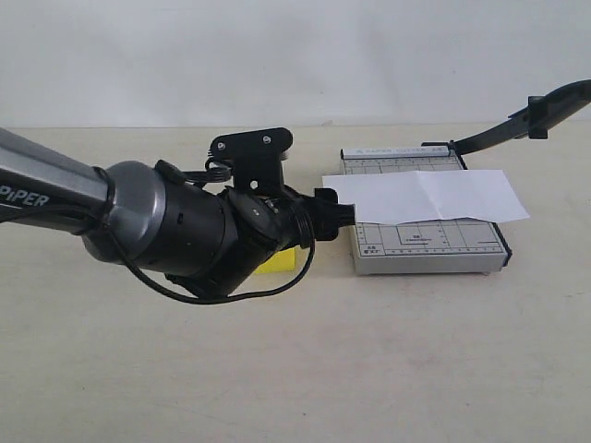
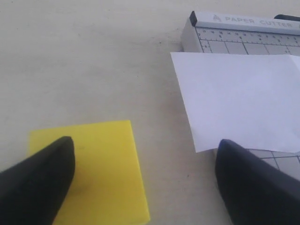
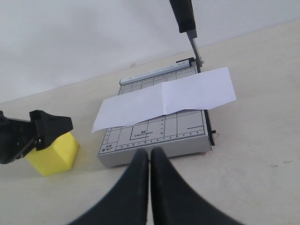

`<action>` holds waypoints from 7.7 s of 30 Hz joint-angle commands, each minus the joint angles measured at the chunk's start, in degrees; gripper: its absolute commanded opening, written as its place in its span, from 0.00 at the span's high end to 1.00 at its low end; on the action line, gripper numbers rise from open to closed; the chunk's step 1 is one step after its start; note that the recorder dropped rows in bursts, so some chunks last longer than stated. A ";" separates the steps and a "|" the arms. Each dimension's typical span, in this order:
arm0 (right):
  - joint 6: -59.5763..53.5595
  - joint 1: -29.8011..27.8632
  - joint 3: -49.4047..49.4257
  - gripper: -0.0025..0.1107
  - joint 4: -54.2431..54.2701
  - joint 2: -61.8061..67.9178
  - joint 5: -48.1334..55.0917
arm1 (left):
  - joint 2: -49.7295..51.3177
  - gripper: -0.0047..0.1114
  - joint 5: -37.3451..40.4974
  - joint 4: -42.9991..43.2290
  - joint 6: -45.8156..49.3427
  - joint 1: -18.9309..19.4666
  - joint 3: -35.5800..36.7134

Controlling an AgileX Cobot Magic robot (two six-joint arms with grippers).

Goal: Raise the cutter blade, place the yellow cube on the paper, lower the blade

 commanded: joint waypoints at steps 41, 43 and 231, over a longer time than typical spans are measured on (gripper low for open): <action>1.33 0.01 0.27 0.96 -0.15 -0.08 -1.70 | -0.42 0.92 -8.92 -1.63 1.00 -0.02 0.55; 1.33 0.01 0.27 0.96 -0.15 -0.08 -1.70 | -5.13 0.92 -10.95 -0.63 2.47 -0.16 0.55; -35.97 0.01 -85.87 0.38 1.94 56.75 69.62 | -107.16 0.92 26.44 -7.70 37.45 55.36 64.89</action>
